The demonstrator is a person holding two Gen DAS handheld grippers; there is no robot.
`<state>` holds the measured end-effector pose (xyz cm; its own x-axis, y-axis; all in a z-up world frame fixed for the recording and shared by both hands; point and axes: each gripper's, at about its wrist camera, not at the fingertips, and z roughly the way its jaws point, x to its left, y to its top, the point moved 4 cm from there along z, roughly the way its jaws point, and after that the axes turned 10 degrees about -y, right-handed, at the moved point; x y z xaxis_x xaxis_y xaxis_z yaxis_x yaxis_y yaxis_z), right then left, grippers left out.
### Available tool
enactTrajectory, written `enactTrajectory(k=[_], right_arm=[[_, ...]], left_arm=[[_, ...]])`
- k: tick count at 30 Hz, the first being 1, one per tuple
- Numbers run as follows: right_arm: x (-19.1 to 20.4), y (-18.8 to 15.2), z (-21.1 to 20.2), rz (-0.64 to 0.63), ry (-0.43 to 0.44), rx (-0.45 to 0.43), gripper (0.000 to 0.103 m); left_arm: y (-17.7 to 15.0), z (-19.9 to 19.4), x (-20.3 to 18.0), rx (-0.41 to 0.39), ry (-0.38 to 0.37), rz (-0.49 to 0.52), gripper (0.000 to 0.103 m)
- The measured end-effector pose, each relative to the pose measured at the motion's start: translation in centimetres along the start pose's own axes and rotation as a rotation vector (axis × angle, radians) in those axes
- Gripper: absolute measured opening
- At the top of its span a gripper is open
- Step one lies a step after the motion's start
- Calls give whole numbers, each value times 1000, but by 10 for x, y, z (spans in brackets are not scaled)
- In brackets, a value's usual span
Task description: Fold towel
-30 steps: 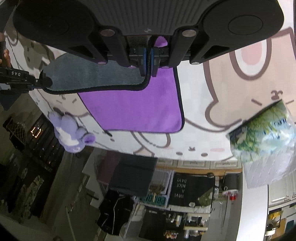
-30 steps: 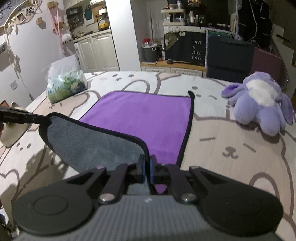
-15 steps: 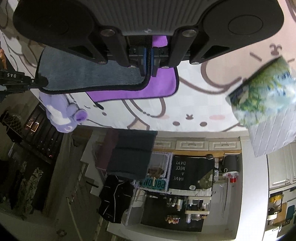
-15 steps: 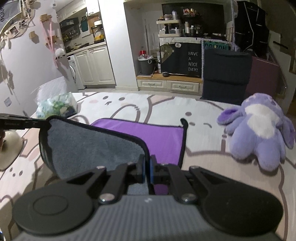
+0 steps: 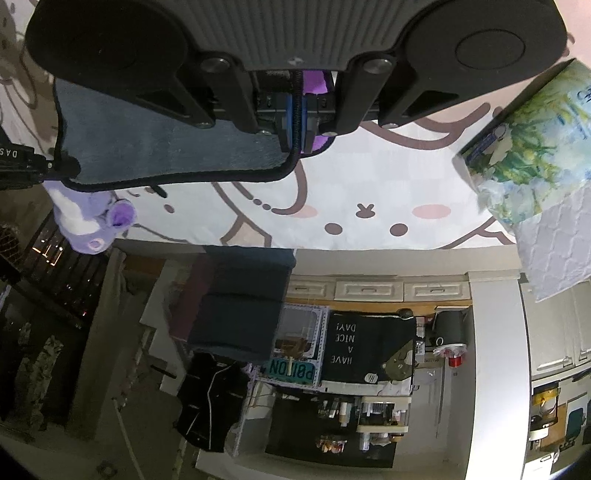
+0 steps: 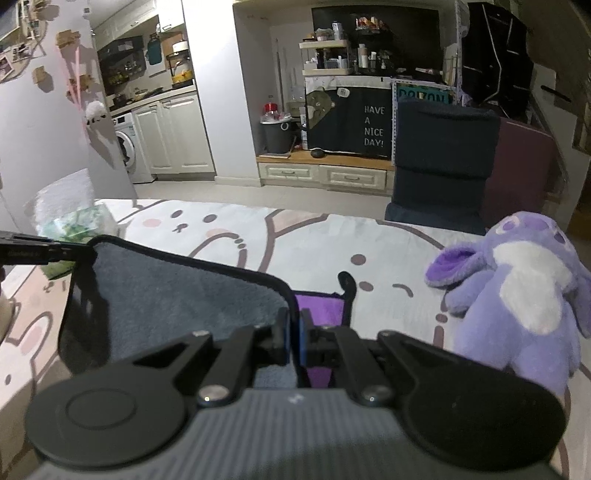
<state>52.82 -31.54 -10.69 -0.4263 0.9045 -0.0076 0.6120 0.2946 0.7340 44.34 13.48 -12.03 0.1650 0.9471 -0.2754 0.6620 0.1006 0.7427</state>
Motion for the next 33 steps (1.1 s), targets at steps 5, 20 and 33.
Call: enactTrajectory(k=[5, 20, 33], right_arm=[[0, 8, 24, -15, -16, 8, 6], [9, 18, 64, -44, -60, 56, 6], [13, 8, 85, -49, -121, 94, 6]], left_arm=[[6, 19, 10, 12, 20, -2, 5], [5, 57, 24, 52, 66, -15, 5], [1, 72, 27, 62, 97, -9, 5]])
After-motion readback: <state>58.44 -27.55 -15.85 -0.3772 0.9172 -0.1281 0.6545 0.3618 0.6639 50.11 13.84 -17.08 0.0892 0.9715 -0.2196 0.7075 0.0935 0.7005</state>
